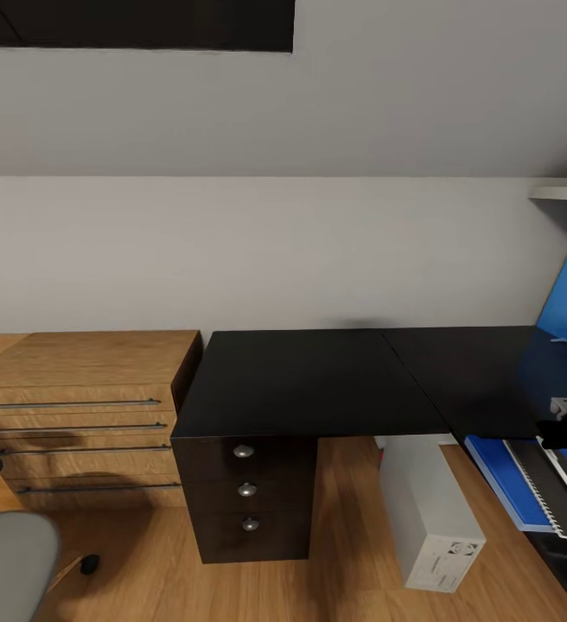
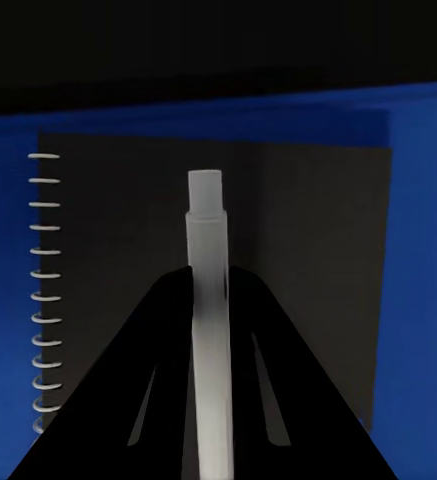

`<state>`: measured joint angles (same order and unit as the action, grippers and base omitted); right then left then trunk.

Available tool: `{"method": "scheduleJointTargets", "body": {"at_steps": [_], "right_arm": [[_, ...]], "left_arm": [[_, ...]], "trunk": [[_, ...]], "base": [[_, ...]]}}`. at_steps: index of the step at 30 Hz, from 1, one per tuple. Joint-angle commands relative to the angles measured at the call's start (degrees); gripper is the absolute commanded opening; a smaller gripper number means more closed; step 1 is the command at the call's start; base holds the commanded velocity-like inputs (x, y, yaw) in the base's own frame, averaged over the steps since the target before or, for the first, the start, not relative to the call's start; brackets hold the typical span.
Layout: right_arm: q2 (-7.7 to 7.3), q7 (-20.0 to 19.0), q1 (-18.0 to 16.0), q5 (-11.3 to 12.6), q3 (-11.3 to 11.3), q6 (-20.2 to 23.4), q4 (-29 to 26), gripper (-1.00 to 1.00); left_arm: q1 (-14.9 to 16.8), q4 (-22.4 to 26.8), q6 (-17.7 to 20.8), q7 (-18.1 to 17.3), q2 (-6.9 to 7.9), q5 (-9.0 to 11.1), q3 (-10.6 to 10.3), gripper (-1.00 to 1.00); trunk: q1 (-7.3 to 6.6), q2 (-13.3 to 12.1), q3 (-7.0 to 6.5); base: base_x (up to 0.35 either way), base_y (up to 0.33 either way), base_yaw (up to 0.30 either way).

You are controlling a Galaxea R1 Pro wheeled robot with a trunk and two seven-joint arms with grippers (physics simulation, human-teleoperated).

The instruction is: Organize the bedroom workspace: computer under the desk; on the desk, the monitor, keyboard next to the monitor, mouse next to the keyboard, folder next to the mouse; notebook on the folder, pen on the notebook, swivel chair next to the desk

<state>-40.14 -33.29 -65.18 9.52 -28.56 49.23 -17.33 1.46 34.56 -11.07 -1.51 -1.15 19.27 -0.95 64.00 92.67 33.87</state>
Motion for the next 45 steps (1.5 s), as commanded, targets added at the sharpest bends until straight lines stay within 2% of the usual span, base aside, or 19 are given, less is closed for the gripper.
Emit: {"method": "scheduleJointTargets", "body": {"at_steps": [1,12,13,19,45], "right_arm": [[-0.08,0.0,-0.1,0.6,-0.5,0.3,-0.1,-1.00],[-0.06,-0.3,-0.1,0.7,-0.5,0.3,-0.1,-1.00],[-0.05,-0.3,-0.1,0.7,-0.5,0.3,-0.1,1.00],[-0.07,-0.4,-0.1,0.7,-0.5,0.3,-0.1,1.00],[-0.03,-0.8,-0.1,0.7,-0.5,0.5,-0.3,1.00]], "left_arm": [[0.0,0.0,-0.2,-0.2,0.01,0.6,-0.1,1.00],[0.0,0.0,-0.2,-0.2,0.06,0.6,-0.1,1.00],[0.0,0.0,-0.2,-0.2,0.05,0.6,-0.1,1.00],[0.0,0.0,-0.2,-0.1,0.05,0.5,-0.1,1.00],[0.0,0.0,-0.2,-0.1,0.10,0.5,-0.1,1.00]], "trunk": [[0.00,0.0,0.06],[0.00,0.0,0.06],[0.00,0.0,0.06],[0.00,0.0,0.06],[-5.71,-10.4,-4.61]], "base": [[0.000,0.000,0.000],[0.000,0.000,0.000],[0.000,0.000,0.000],[0.000,0.000,0.000],[0.000,0.000,0.000]]}}
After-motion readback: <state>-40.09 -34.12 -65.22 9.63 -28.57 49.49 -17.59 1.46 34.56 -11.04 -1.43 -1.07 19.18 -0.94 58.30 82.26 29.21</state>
